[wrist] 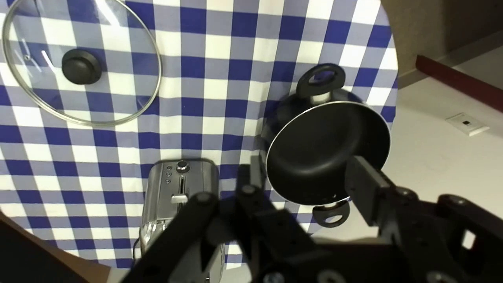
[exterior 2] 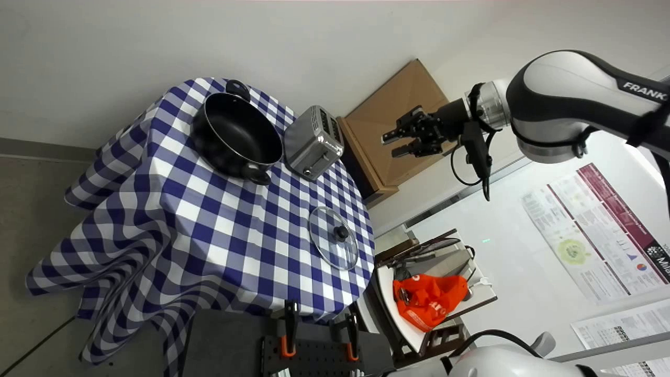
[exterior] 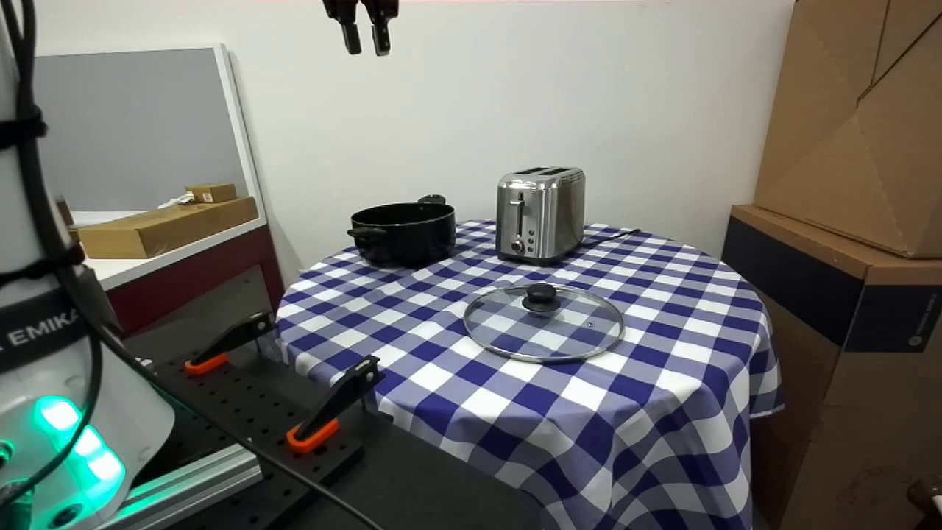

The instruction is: Press down on the press handle of the toaster

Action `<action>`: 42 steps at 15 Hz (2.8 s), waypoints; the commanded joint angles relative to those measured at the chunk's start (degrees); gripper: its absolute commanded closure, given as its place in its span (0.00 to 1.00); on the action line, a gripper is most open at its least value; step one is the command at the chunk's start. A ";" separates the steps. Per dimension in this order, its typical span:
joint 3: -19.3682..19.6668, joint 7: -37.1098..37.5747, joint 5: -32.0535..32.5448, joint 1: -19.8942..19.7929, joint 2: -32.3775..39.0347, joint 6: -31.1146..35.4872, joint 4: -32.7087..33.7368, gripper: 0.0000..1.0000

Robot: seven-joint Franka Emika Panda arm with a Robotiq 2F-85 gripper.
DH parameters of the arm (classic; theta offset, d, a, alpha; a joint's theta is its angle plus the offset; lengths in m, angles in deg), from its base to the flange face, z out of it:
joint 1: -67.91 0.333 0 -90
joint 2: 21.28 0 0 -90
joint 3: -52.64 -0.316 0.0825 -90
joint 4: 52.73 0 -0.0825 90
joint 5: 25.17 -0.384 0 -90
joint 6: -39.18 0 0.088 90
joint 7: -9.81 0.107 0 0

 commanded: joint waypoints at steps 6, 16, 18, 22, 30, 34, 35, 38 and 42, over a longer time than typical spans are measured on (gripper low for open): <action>1.86 -2.91 7.44 -3.45 22.88 6.23 16.09 1.00; 5.26 0.46 20.31 -5.57 38.67 26.86 19.15 1.00; 5.99 1.49 22.61 -4.92 41.00 31.04 19.18 1.00; 7.66 3.13 25.54 -3.24 45.25 35.81 20.75 1.00; 10.68 3.21 25.96 -0.18 52.95 37.69 26.10 1.00; 11.70 3.23 26.16 1.69 56.21 37.55 28.35 1.00; 11.96 3.25 26.14 2.11 56.91 37.56 28.79 1.00; 12.57 3.13 25.95 2.87 59.18 37.68 30.02 1.00; 12.96 2.70 25.49 3.03 62.81 37.93 32.04 1.00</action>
